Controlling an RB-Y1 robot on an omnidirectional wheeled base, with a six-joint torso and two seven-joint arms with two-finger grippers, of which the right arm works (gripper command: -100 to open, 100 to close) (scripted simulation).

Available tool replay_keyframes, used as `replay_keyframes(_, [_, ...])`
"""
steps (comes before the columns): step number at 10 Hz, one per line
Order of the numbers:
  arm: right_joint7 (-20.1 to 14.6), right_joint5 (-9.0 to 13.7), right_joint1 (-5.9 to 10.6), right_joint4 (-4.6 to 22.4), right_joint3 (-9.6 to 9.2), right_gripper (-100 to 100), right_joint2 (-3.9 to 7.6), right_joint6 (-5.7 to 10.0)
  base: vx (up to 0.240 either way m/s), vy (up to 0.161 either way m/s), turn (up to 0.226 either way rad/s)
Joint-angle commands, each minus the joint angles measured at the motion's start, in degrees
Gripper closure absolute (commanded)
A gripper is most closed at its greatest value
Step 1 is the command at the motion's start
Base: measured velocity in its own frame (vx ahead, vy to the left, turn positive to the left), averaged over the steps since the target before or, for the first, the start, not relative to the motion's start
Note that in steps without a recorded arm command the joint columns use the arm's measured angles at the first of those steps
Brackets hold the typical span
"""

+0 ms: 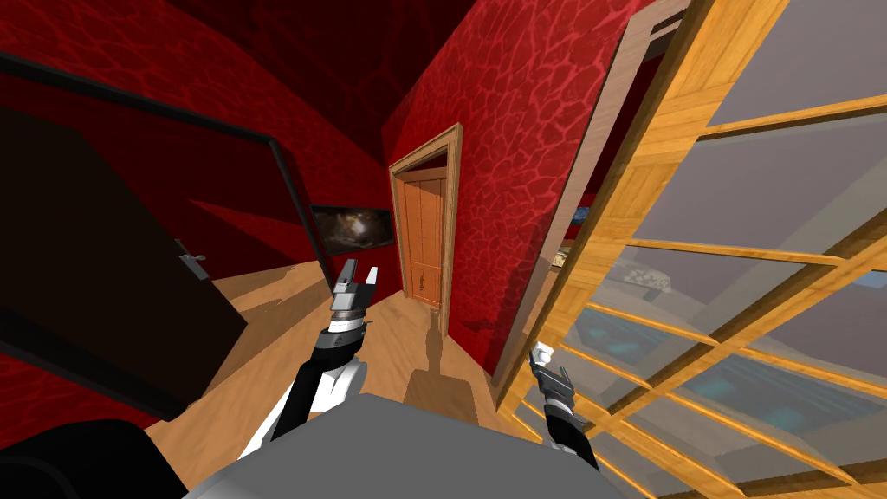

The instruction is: Pull the door open

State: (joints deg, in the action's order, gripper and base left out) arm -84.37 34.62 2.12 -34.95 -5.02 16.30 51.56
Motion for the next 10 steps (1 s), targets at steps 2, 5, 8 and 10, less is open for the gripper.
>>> replay_keyframes(2, [-0.71, 0.12, 0.08, 0.74, 0.12, -100, 0.53, 0.43, 0.152, -0.016, 0.038])
replay_keyframes(5, [-0.71, 0.12, 0.08, 0.74, 0.12, 100, 0.53, 0.43, -0.027, 0.0, -0.002])
replay_keyframes(8, [-0.71, 0.12, 0.08, 0.74, 0.12, 100, 0.53, 0.43, -0.007, 0.001, 0.002])
replay_keyframes(10, [-2.2, -0.77, -0.38, 0.25, -1.5, 100, 1.3, 0.47, -0.176, -0.019, 0.072])
